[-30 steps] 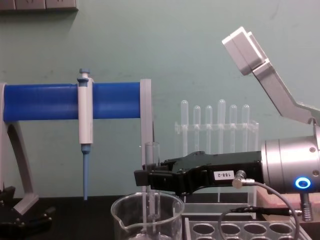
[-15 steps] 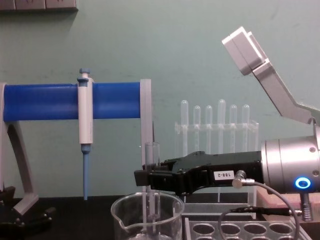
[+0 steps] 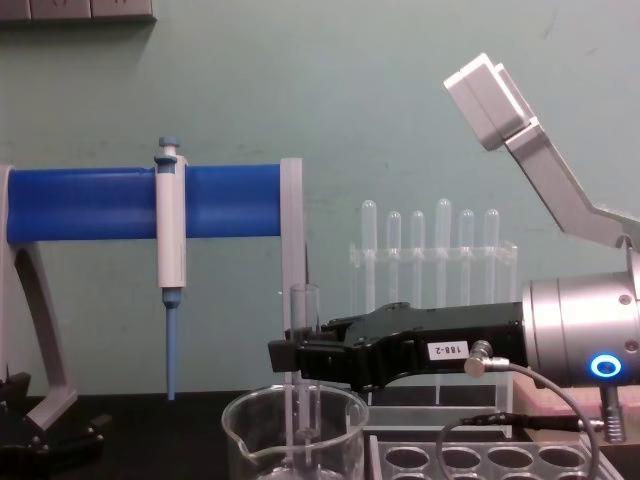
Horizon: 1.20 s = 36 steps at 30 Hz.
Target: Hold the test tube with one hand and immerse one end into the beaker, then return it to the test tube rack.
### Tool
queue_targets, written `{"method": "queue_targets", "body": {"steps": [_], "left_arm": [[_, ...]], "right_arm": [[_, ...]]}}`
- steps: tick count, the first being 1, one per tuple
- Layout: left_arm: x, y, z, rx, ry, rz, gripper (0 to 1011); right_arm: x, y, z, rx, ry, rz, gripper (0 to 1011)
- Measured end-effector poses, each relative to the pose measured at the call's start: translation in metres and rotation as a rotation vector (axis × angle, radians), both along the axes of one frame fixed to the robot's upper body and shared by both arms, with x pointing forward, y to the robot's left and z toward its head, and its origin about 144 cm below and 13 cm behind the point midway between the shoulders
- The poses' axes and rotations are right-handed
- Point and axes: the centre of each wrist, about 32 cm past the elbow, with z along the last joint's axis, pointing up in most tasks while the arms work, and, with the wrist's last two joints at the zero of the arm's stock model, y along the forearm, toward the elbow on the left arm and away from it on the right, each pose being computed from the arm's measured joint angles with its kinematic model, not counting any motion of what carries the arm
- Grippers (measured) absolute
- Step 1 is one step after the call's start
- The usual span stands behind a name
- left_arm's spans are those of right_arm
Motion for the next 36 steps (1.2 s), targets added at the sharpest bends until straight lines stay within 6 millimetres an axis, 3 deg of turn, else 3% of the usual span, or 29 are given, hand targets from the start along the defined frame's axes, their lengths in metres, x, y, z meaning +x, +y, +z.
{"method": "queue_targets", "body": {"steps": [36], "left_arm": [[0.0000, 0.0000, 0.0000, 0.000, 0.000, 0.000, 1000]], "right_arm": [[0.0000, 0.0000, 0.0000, 0.000, 0.000, 0.000, 241]]}}
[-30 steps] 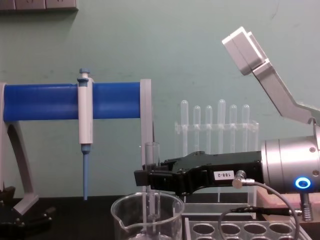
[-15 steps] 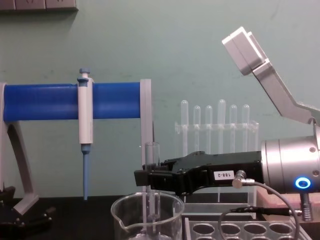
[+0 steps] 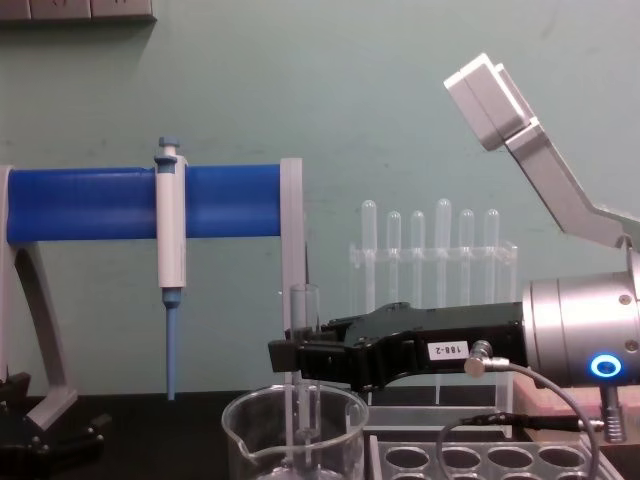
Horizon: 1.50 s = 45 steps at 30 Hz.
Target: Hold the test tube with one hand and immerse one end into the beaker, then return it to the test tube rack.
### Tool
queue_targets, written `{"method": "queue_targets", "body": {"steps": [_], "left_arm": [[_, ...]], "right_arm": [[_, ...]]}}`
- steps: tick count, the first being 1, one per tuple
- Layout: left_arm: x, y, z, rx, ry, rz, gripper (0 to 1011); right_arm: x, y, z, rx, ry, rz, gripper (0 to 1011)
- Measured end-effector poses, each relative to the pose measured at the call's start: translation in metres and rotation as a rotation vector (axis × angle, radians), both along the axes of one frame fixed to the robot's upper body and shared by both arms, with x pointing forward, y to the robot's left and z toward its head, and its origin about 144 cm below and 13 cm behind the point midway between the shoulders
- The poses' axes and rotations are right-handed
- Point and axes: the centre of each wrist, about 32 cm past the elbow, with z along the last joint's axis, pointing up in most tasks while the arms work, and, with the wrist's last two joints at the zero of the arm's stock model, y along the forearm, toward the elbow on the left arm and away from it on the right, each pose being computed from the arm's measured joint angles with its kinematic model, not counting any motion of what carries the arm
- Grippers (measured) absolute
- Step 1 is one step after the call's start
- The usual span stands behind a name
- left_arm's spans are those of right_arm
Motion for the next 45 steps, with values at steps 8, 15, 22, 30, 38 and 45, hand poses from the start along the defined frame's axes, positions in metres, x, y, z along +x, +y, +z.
{"method": "queue_targets", "body": {"steps": [8, 15, 22, 30, 38, 45], "left_arm": [[0.000, 0.000, 0.000, 0.000, 0.000, 0.000, 1000], [0.000, 0.000, 0.000, 0.000, 0.000, 0.000, 1000], [0.000, 0.000, 0.000, 0.000, 0.000, 0.000, 1000], [0.000, 0.000, 0.000, 0.000, 0.000, 0.000, 1000], [0.000, 0.000, 0.000, 0.000, 0.000, 0.000, 1000], [0.000, 0.000, 0.000, 0.000, 0.000, 0.000, 1000]], "right_arm": [[0.000, 0.000, 0.000, 0.000, 0.000, 0.000, 241], [-0.002, 0.000, 0.004, 0.008, -0.014, 0.001, 239], [-0.006, -0.003, 0.021, 0.030, -0.044, 0.006, 241], [-0.012, -0.011, 0.053, 0.063, -0.101, 0.012, 241], [-0.024, -0.030, 0.087, 0.092, -0.145, 0.020, 241], [-0.043, -0.055, 0.100, 0.092, -0.155, -0.001, 241]]}}
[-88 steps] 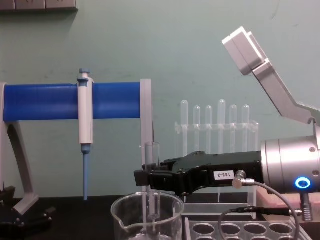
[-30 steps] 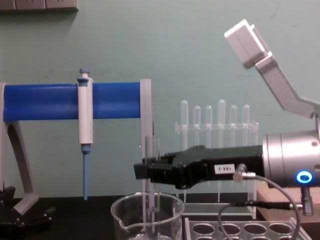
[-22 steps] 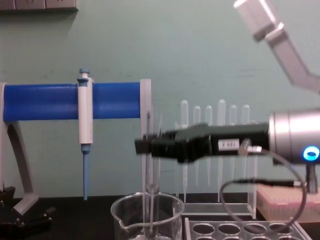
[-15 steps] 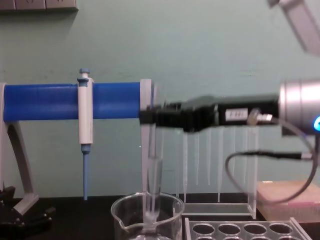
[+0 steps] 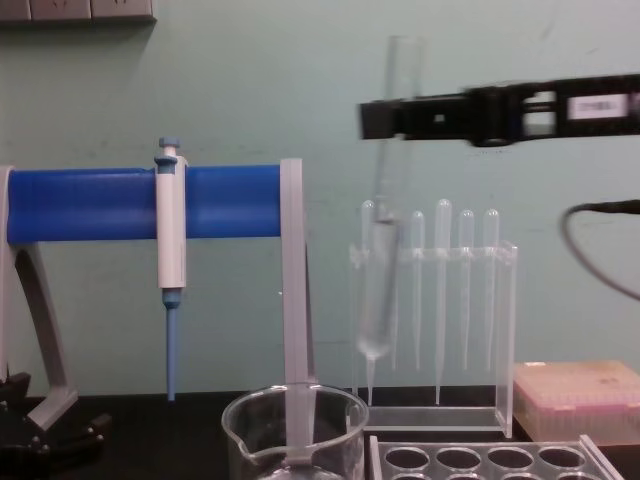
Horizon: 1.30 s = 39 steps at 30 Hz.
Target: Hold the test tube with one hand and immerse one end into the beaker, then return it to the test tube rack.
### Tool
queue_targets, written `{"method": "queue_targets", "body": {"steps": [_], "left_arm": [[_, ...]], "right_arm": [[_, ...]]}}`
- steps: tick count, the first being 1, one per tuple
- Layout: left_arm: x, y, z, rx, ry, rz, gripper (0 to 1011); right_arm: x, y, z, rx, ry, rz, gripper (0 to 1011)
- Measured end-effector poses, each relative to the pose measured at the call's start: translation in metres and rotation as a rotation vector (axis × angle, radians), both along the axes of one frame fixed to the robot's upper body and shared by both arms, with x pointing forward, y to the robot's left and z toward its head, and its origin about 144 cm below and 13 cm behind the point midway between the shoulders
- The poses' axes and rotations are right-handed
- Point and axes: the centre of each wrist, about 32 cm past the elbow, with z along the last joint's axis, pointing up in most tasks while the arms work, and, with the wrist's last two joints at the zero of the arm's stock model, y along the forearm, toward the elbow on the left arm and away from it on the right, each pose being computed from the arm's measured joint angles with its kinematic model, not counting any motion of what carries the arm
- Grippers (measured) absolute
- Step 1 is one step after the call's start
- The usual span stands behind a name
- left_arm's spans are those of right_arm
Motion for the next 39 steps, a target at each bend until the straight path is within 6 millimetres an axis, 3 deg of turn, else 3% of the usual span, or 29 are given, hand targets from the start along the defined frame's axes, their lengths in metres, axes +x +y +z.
{"method": "queue_targets", "body": {"steps": [8, 15, 39], "left_arm": [[0.000, 0.000, 0.000, 0.000, 0.000, 0.000, 1000], [0.000, 0.000, 0.000, 0.000, 0.000, 0.000, 1000], [0.000, 0.000, 0.000, 0.000, 0.000, 0.000, 1000]], "right_arm": [[-0.018, -0.032, -0.014, -0.009, 0.011, -0.056, 241], [-0.019, -0.046, -0.038, -0.009, 0.051, -0.105, 241], [-0.012, -0.043, -0.076, -0.046, 0.120, -0.111, 241]]}}
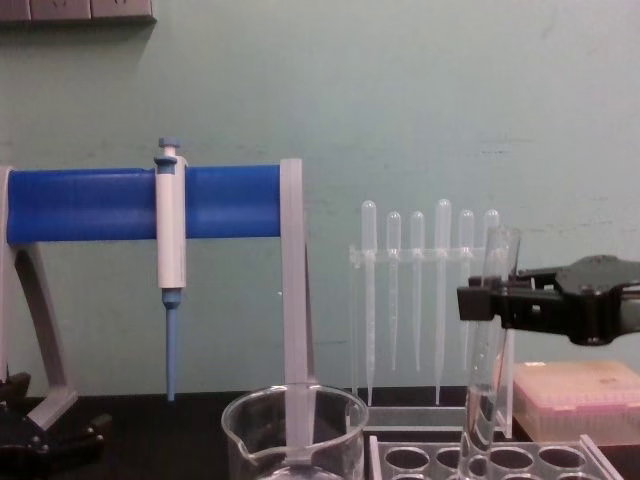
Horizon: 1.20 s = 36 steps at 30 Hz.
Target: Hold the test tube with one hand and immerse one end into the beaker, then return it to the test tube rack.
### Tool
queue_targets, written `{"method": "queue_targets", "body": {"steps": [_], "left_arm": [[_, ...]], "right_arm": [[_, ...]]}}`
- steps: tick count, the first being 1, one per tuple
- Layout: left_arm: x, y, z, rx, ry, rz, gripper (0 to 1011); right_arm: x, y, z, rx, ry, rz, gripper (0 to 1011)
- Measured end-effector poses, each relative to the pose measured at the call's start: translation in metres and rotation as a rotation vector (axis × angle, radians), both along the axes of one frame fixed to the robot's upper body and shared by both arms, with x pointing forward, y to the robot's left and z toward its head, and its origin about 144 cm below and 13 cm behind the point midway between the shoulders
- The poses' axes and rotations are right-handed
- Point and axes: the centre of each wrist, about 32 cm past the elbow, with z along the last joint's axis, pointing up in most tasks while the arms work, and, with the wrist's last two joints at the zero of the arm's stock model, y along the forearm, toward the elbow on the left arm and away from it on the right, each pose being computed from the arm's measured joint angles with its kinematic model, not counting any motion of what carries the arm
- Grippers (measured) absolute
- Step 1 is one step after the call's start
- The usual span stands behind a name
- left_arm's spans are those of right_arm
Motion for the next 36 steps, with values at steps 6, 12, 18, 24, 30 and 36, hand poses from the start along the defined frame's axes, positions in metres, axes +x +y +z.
{"method": "queue_targets", "body": {"steps": [6, 12, 18, 24, 30, 36], "left_arm": [[0.000, 0.000, 0.000, 0.000, 0.000, 0.000, 1000], [0.000, 0.000, 0.000, 0.000, 0.000, 0.000, 1000], [0.000, 0.000, 0.000, 0.000, 0.000, 0.000, 1000], [0.000, 0.000, 0.000, 0.000, 0.000, 0.000, 1000], [0.000, 0.000, 0.000, 0.000, 0.000, 0.000, 1000], [0.000, 0.000, 0.000, 0.000, 0.000, 0.000, 1000]], "right_arm": [[0.000, 0.000, -0.009, -0.009, 0.014, -0.007, 241], [0.002, 0.000, -0.018, -0.017, 0.029, -0.013, 241], [0.004, 0.001, -0.024, -0.023, 0.030, -0.020, 241], [0.006, 0.002, -0.027, -0.032, 0.028, -0.020, 239], [0.007, 0.005, -0.030, -0.043, 0.023, -0.013, 241], [0.007, 0.007, -0.031, -0.055, 0.016, -0.012, 239]]}}
